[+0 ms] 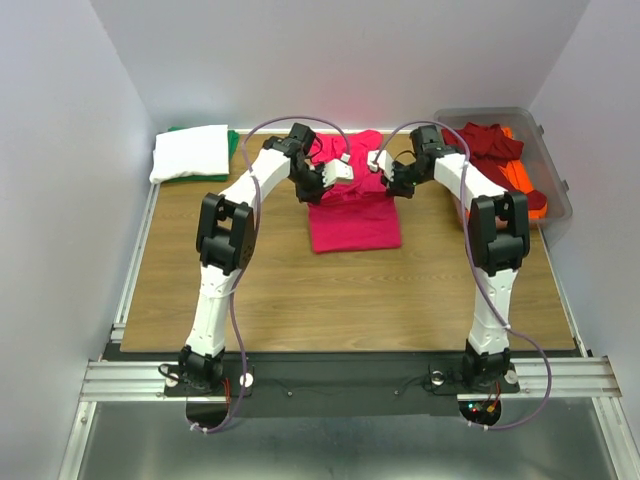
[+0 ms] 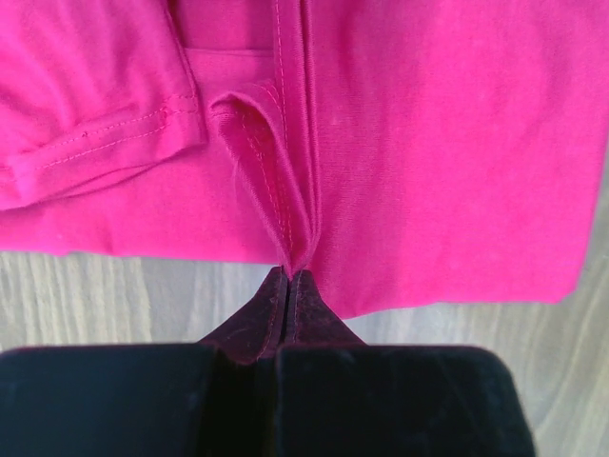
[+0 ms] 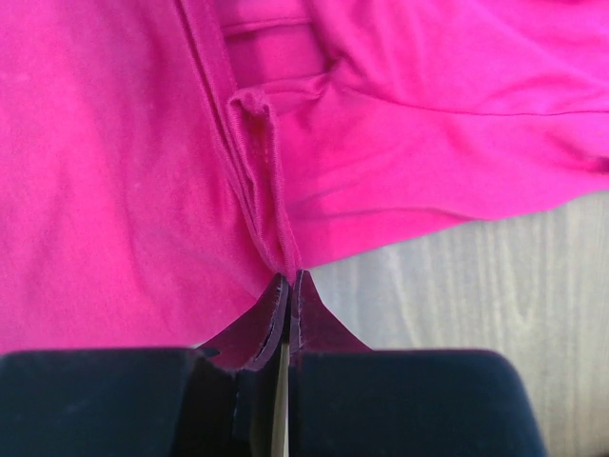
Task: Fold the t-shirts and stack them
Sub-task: Fold the tshirt
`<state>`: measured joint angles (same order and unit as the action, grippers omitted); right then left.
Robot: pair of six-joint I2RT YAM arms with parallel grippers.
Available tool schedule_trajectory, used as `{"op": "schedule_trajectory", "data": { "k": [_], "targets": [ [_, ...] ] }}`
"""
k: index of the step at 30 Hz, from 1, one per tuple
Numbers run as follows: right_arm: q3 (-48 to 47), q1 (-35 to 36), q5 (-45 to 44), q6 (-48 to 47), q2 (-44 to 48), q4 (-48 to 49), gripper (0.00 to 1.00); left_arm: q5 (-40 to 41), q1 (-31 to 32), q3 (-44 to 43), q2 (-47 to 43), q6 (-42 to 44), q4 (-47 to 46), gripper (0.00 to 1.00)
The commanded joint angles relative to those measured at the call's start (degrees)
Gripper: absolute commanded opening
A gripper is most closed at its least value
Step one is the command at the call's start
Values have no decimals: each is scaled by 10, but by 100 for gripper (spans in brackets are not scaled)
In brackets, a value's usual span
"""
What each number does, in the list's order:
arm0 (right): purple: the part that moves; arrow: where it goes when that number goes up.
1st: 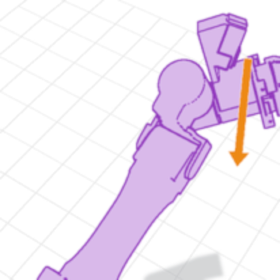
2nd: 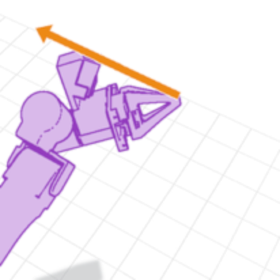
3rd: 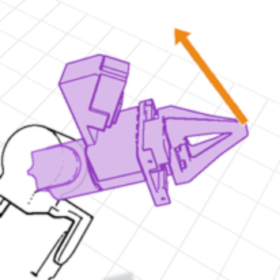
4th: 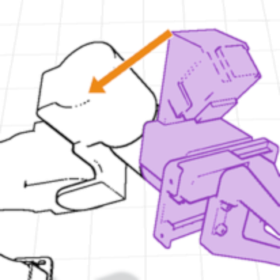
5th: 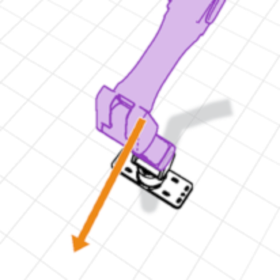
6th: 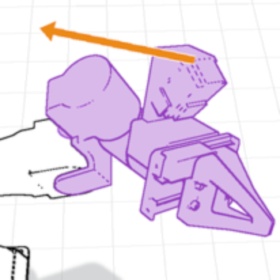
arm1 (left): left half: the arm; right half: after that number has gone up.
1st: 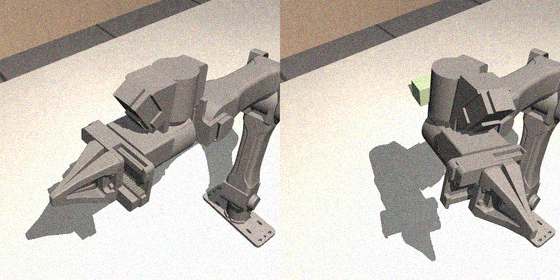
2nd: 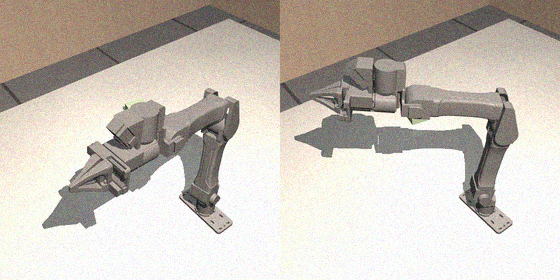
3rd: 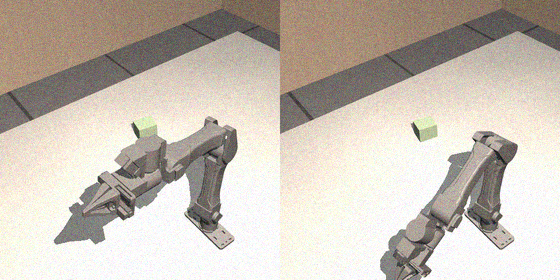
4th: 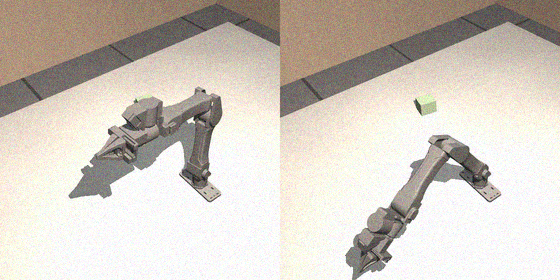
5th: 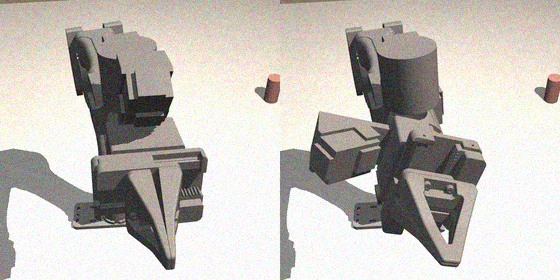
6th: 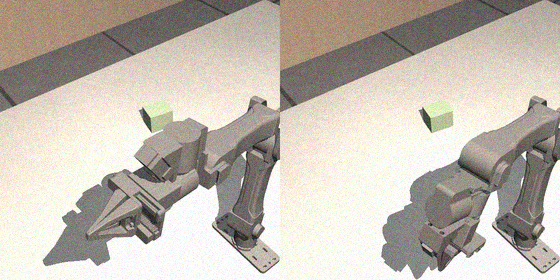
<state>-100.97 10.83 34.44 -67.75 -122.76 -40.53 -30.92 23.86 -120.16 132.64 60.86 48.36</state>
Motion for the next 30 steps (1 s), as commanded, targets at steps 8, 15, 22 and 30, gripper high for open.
{"op": "schedule_trajectory", "data": {
  "k": [8,15,22,30],
  "targets": [
    [-82,-8,21,-4,-49,7,1,23,-11,-58,16,-1,-17,0],
    [-101,-15,20,-5,-68,7,0,35,-15,-68,25,-10,-48,0],
    [-131,-16,14,3,-88,8,1,43,-15,-76,39,-14,-64,7],
    [-173,-23,-13,70,-84,9,59,61,-39,-79,28,-85,-118,51]
  ]
}}
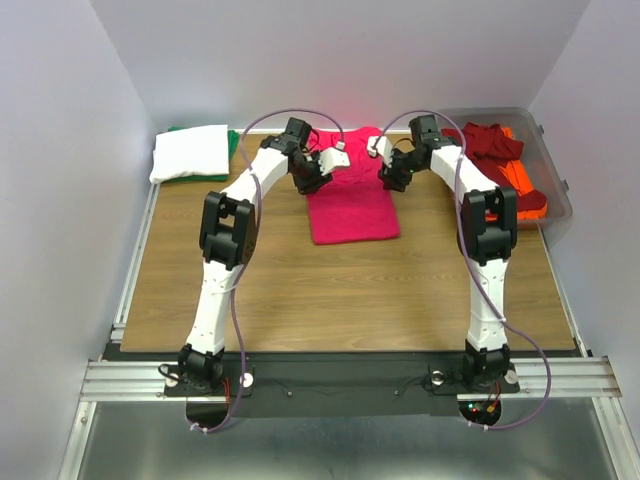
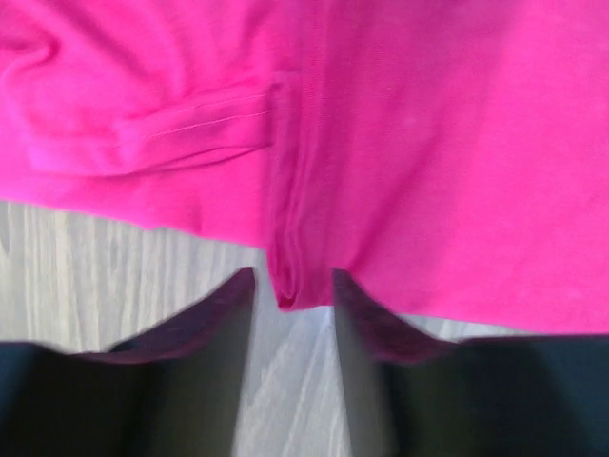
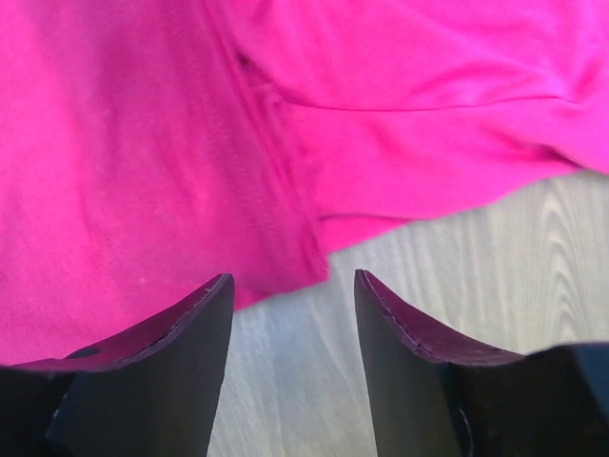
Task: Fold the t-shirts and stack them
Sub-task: Fold the tshirt
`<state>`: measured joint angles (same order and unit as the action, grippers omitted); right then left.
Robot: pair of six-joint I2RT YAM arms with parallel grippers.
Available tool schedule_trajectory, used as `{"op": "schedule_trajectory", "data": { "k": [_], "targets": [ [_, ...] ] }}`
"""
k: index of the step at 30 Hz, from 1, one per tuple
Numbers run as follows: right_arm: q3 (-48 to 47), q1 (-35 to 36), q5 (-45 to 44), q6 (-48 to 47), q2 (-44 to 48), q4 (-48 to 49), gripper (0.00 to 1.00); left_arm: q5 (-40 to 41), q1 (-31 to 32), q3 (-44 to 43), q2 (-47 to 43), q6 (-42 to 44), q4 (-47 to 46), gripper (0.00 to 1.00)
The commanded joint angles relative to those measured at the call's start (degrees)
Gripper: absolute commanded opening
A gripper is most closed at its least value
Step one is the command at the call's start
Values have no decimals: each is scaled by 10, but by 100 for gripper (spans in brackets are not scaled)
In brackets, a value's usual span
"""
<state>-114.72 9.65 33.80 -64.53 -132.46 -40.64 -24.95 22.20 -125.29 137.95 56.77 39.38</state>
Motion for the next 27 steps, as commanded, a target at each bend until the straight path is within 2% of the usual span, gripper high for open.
{"op": "schedule_trajectory", "data": {
  "k": [1,3,5,6,9,13,16,19,27],
  "targets": [
    [-25,-16,-1,42,30,10,59,-6,-30,-35,-38,-51,-26,52],
    [1,-24,13,48,55,8,57,-33,-36,-29,-58,-59,-19,52],
    [68,-27,22,27,107,8,52,-67,-37,14,-98,-59,-12,52],
    [95,-27,28,14,125,7,47,-79,-37,38,-114,-57,-11,52],
    [201,-18,51,-30,191,6,42,-107,-25,147,-170,-52,-15,52],
    [304,1,45,-68,232,6,42,-105,12,316,-244,-41,-69,52],
    [331,10,35,-85,232,7,43,-91,28,389,-275,-40,-114,52],
    [350,15,24,-99,227,16,44,-79,42,415,-277,-47,-138,53],
    [376,27,7,-112,213,51,44,-70,70,416,-248,-48,-154,57]
  ]
}}
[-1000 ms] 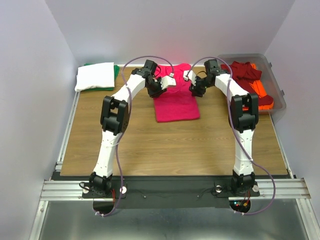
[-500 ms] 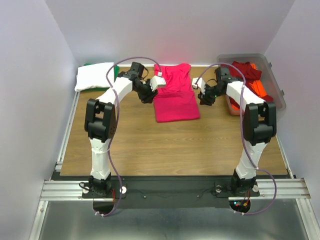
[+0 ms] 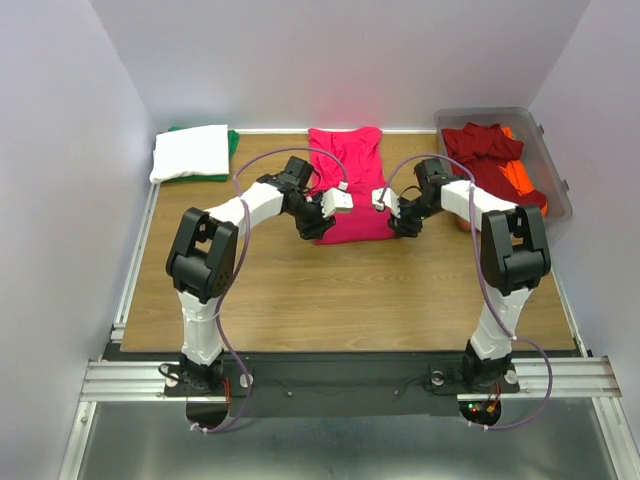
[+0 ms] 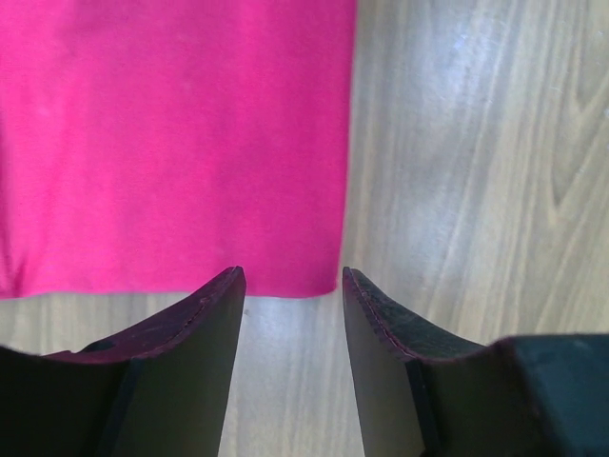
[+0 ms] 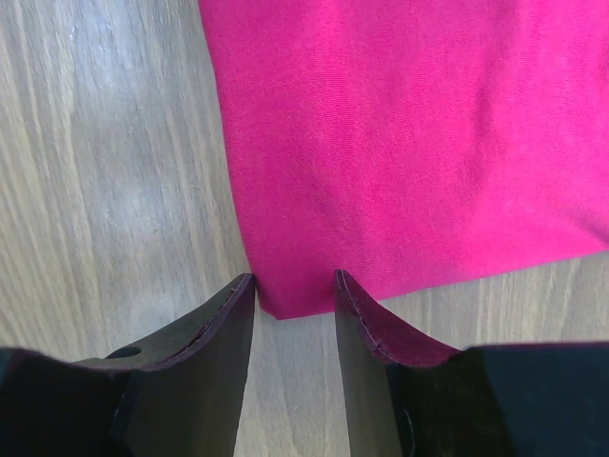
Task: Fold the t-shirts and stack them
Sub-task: Fold the tshirt
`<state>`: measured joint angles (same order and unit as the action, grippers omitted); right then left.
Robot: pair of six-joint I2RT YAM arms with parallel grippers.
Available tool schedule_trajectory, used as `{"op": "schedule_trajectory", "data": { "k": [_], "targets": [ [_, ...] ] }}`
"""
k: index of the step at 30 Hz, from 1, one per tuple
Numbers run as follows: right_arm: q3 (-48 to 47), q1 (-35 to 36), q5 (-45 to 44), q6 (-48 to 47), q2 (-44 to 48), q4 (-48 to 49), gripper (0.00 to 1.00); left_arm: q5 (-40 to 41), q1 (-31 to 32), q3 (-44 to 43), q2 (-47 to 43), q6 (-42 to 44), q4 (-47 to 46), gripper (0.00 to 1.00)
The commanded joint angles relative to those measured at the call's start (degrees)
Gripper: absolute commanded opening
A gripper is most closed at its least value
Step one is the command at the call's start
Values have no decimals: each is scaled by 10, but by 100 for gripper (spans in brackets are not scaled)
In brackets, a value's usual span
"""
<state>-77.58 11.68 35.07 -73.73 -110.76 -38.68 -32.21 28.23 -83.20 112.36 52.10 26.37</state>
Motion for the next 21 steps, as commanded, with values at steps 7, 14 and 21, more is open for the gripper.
{"op": "schedule_trajectory", "data": {
  "k": [7,14,21],
  "targets": [
    [23,8,-19,-32,-21,50,35,5,17,4,23,11,-18,57],
    [50,11,-24,-37,-16,59,19,25,31,19,30,18,-15,55],
    [65,18,-28,-26,-2,62,1,46,34,42,36,13,-17,23]
  ]
}}
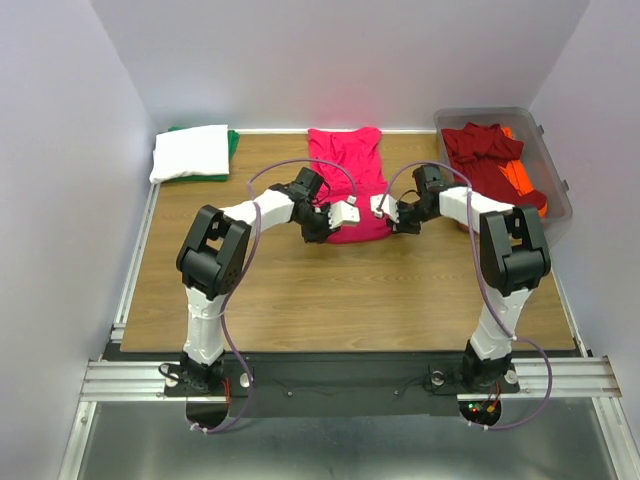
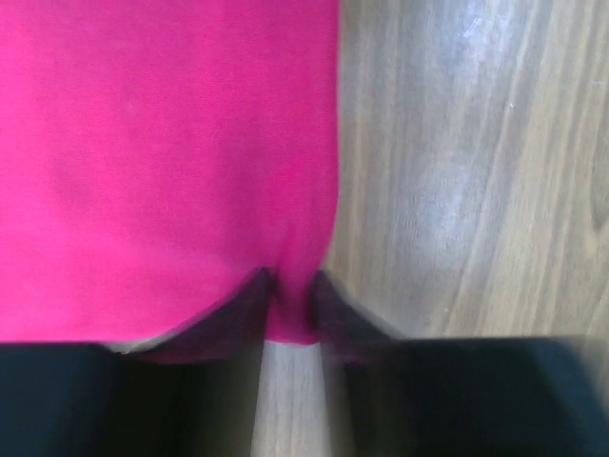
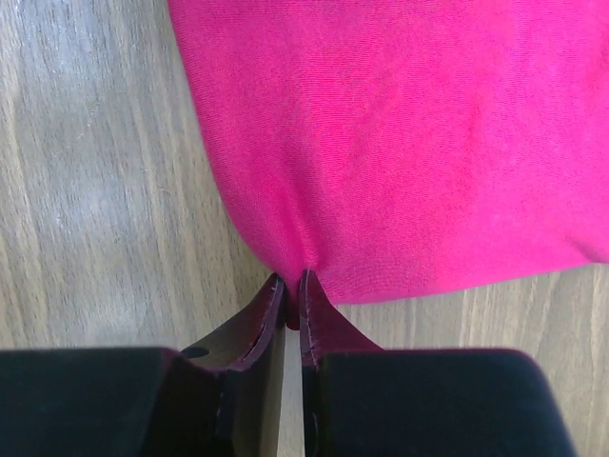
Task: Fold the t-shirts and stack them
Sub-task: Fold the tshirt
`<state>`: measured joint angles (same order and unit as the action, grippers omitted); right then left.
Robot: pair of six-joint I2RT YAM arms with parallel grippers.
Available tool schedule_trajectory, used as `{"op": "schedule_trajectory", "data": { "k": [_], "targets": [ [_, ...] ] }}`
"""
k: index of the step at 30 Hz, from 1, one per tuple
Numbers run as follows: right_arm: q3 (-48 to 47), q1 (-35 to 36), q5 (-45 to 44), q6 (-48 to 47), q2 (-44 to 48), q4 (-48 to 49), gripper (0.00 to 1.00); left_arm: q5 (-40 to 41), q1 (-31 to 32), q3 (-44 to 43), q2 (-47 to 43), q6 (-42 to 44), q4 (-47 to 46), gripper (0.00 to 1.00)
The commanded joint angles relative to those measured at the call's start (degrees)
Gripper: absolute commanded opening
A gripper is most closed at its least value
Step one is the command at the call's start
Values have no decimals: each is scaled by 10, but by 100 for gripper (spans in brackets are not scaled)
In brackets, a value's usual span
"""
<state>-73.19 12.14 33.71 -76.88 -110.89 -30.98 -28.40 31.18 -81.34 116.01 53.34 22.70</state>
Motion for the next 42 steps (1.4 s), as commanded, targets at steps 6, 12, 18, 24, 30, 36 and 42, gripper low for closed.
{"op": "schedule_trajectory", "data": {
  "k": [6,12,18,24,30,36,42],
  "targets": [
    [30,15,-10,42,56,-27,1,-14,-5,36,-49,-3,41,0],
    [3,15,-8,131,101,-62,1,-35,-12,24,-100,1,88,0],
    [-10,15,4,171,160,-119,1,-66,-18,33,-160,0,132,0],
    [24,27,28,149,230,-217,1,-96,-5,95,-229,18,183,0],
    [90,38,53,105,326,-312,1,-129,34,155,-303,28,235,0],
    [103,41,50,108,386,-356,0,-174,44,139,-322,45,342,0],
    [0,35,41,156,303,-350,1,-201,-1,28,-274,50,406,0]
  ]
}}
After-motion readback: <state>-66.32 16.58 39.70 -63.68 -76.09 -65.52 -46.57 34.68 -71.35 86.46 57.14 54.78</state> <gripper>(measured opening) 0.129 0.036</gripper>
